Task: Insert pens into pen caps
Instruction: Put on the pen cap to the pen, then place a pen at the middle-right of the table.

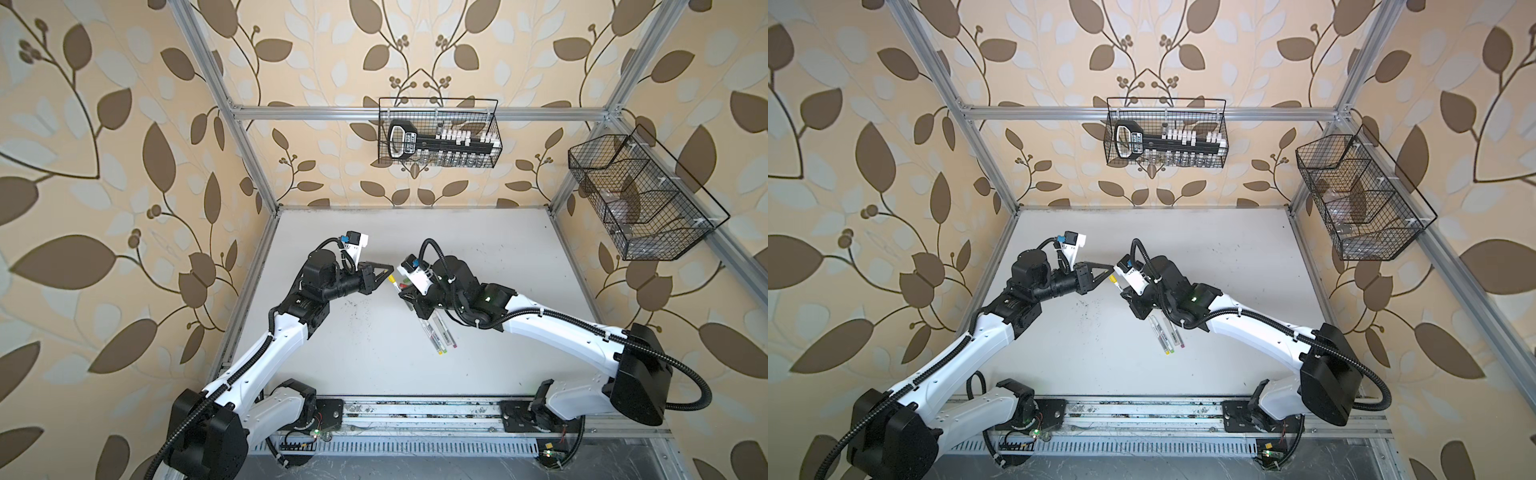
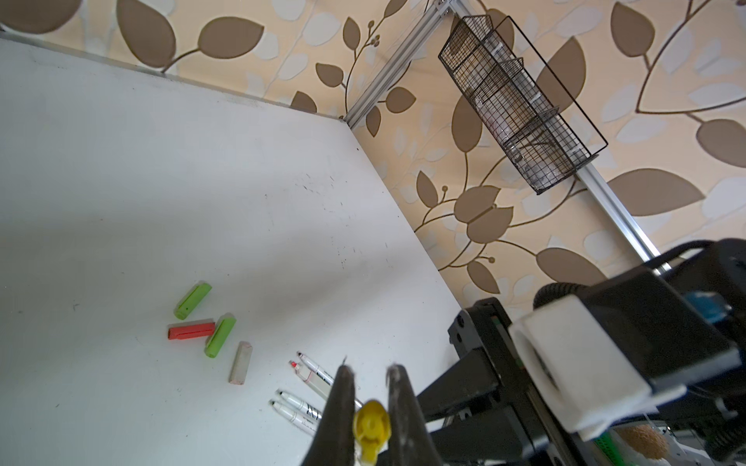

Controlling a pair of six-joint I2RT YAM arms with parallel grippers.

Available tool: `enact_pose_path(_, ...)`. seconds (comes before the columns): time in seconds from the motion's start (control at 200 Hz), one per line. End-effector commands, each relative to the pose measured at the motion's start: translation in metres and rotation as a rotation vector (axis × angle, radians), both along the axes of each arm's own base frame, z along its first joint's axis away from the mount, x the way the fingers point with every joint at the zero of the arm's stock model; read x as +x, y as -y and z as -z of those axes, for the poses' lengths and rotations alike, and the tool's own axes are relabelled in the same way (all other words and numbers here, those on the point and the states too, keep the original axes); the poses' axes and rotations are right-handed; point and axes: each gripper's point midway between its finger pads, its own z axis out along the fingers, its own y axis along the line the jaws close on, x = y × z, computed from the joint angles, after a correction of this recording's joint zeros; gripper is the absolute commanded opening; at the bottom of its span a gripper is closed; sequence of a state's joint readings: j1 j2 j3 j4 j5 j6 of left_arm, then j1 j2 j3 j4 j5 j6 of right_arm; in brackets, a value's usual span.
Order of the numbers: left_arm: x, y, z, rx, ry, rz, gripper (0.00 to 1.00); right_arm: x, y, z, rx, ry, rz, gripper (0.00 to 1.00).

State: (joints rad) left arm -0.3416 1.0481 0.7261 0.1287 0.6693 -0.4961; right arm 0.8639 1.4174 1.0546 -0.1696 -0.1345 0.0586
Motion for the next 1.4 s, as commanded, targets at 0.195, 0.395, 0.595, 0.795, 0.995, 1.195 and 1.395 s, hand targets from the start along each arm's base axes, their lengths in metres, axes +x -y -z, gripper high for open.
enact_pose_path(0.195, -0.029, 0.010, 0.008, 0.009, -0.057, 0.093, 0.60, 0.006, -0.007, -0.031, 0.058, 0.062, 0.001, 0.00)
enact_pose_path(0.395, -0.029, 0.000, 0.001, 0.030, -0.030, 0.031, 0.99, 0.020, 0.022, -0.016, -0.004, 0.001, 0.114, 0.00)
enact_pose_path(0.595, -0.024, -0.021, 0.001, 0.113, -0.051, -0.104, 0.99, 0.050, 0.088, 0.022, -0.102, -0.144, 0.322, 0.00)
enact_pose_path(0.795, -0.039, -0.037, 0.004, 0.214, -0.097, -0.138, 0.99, 0.069, 0.182, 0.071, -0.314, -0.281, 0.567, 0.00)
enact_pose_path(0.995, -0.052, -0.042, 0.002, 0.253, -0.083, -0.114, 0.99, 0.077, 0.262, 0.123, -0.572, -0.386, 0.744, 0.00)
enact_pose_path(1.195, -0.055, -0.043, 0.005, 0.288, -0.094, -0.098, 0.99, 0.079, 0.291, 0.153, -0.699, -0.434, 0.764, 0.00)
enact_pose_path(1.395, -0.052, -0.038, 0.010, 0.283, -0.113, -0.078, 0.99, 0.080, 0.293, 0.165, -0.739, -0.442, 0.734, 0.02)
